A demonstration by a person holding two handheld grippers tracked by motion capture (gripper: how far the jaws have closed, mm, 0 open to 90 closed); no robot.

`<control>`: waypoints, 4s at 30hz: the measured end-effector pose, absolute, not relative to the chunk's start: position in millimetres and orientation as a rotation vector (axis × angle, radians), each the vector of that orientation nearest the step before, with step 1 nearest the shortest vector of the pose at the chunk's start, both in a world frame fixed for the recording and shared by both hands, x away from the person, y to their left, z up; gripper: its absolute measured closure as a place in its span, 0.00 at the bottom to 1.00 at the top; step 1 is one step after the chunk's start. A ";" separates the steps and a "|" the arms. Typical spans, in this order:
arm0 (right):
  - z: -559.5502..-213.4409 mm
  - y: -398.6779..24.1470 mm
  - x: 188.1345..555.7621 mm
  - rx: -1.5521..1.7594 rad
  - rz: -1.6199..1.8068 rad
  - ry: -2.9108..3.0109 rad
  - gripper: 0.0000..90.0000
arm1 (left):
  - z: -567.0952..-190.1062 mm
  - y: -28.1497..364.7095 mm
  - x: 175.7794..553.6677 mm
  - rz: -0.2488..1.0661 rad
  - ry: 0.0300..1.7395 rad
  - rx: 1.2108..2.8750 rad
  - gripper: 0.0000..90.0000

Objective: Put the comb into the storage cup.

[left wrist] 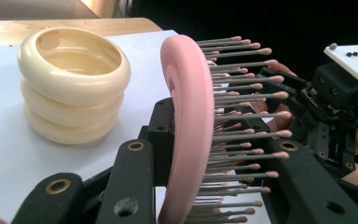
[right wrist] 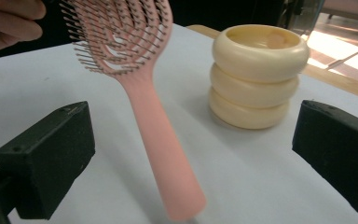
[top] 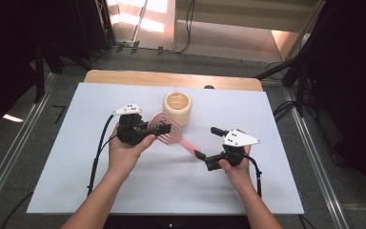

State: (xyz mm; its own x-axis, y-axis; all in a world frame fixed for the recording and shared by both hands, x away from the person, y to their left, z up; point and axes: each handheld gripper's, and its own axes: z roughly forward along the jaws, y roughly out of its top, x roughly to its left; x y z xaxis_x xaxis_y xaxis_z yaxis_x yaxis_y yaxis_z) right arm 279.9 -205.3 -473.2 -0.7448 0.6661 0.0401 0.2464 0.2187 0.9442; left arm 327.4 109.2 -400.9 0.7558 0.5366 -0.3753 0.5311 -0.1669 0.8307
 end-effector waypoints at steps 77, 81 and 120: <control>-503.3 -321.2 234.8 1.037 1.456 1.941 0.00 | -360.2 142.5 350.0 0.107 0.853 1.761 0.74; -504.8 -322.0 235.4 1.038 1.448 1.944 0.00 | -357.9 143.9 351.0 0.113 0.852 1.756 0.74; -505.7 -320.8 234.3 1.029 1.457 1.954 0.00 | -329.5 149.5 372.5 0.166 0.856 1.724 0.74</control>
State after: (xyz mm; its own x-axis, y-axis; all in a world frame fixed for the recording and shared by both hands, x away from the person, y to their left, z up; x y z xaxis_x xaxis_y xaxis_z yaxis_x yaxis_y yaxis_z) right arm 234.3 -320.8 -505.7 -0.5956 0.8016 0.0512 0.2778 0.1457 0.9495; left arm 372.5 149.5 -329.5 0.7244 0.6155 -0.3106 0.4544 -0.0875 0.8865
